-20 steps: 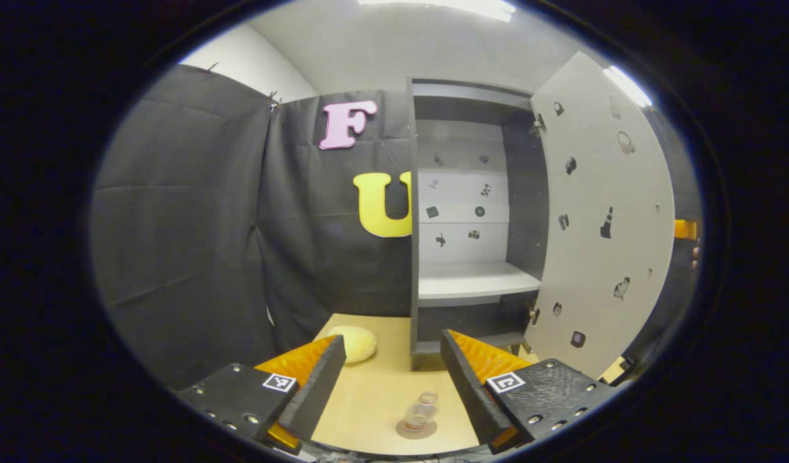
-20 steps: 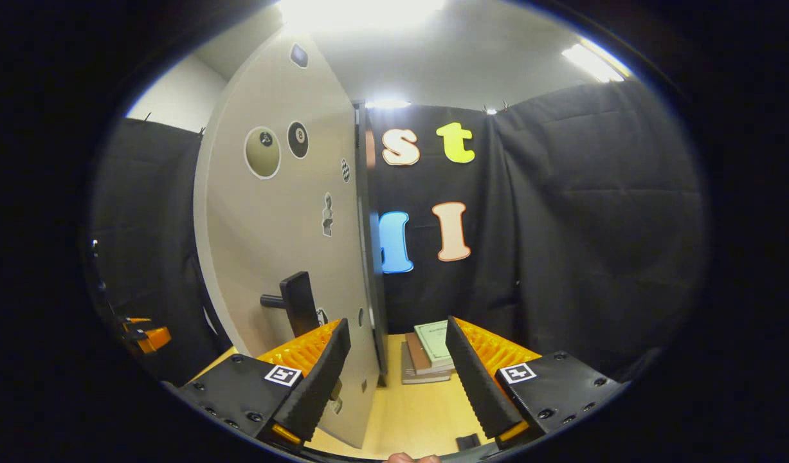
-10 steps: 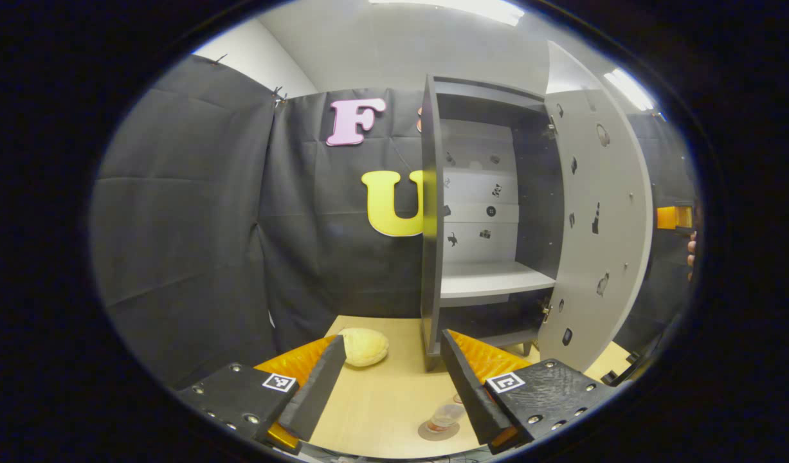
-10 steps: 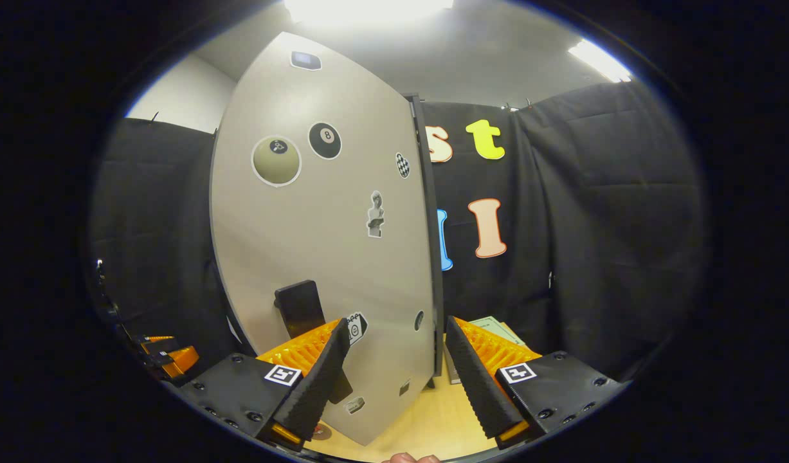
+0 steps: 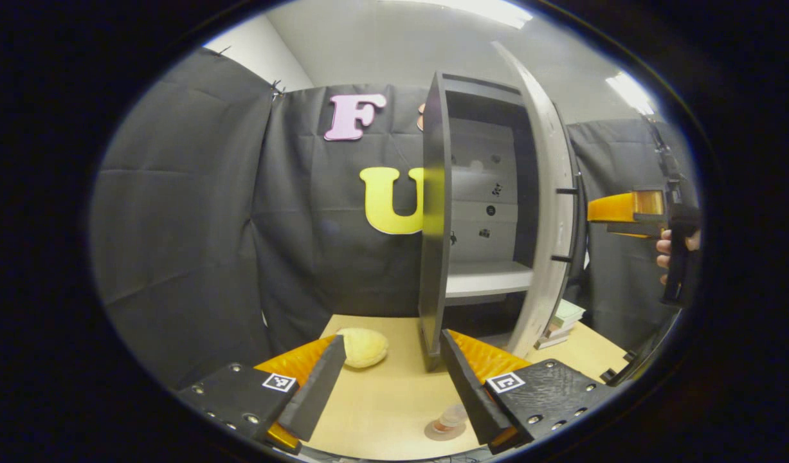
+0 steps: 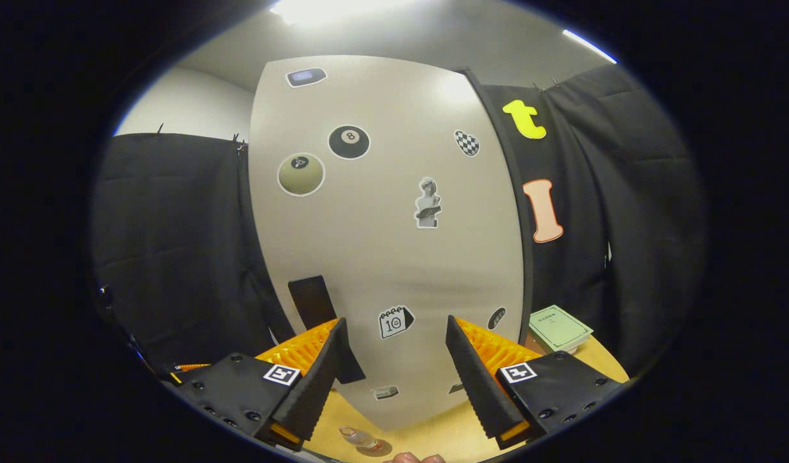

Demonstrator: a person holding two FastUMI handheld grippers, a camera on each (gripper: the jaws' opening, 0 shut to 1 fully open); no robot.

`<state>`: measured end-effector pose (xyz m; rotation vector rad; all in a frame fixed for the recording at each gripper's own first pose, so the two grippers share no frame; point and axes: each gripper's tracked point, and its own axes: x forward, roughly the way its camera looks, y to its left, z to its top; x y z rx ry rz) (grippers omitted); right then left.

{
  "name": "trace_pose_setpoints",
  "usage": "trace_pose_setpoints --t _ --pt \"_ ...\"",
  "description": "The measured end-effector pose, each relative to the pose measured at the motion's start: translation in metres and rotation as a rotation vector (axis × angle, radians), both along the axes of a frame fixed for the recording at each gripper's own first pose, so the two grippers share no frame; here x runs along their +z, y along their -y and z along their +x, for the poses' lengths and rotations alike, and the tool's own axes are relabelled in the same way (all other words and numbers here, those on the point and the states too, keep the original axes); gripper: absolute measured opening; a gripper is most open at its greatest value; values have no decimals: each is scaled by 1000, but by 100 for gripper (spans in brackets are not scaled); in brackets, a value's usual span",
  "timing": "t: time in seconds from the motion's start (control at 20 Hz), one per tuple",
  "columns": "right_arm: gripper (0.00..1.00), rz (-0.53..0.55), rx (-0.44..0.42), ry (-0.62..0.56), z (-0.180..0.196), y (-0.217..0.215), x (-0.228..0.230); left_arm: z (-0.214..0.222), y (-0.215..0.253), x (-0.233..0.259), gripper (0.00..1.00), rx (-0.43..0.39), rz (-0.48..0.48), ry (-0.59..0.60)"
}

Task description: Open the cabinet door with the right hand, grasp the bottle in the cabinet with the left hand and place it on the coaster, then close the cabinet door with the right hand.

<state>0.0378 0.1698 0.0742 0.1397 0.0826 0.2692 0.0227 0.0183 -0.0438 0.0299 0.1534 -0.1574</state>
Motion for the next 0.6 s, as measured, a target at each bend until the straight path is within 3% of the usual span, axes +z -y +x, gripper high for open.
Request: trace_pose_setpoints --t 0.4,0.6 --pt "97 -95 -142 55 -2 76 2 16 37 17 91 -42 -48 18" --pt "97 -139 -178 78 -7 138 -3 12 58 34 94 13 -49 71"
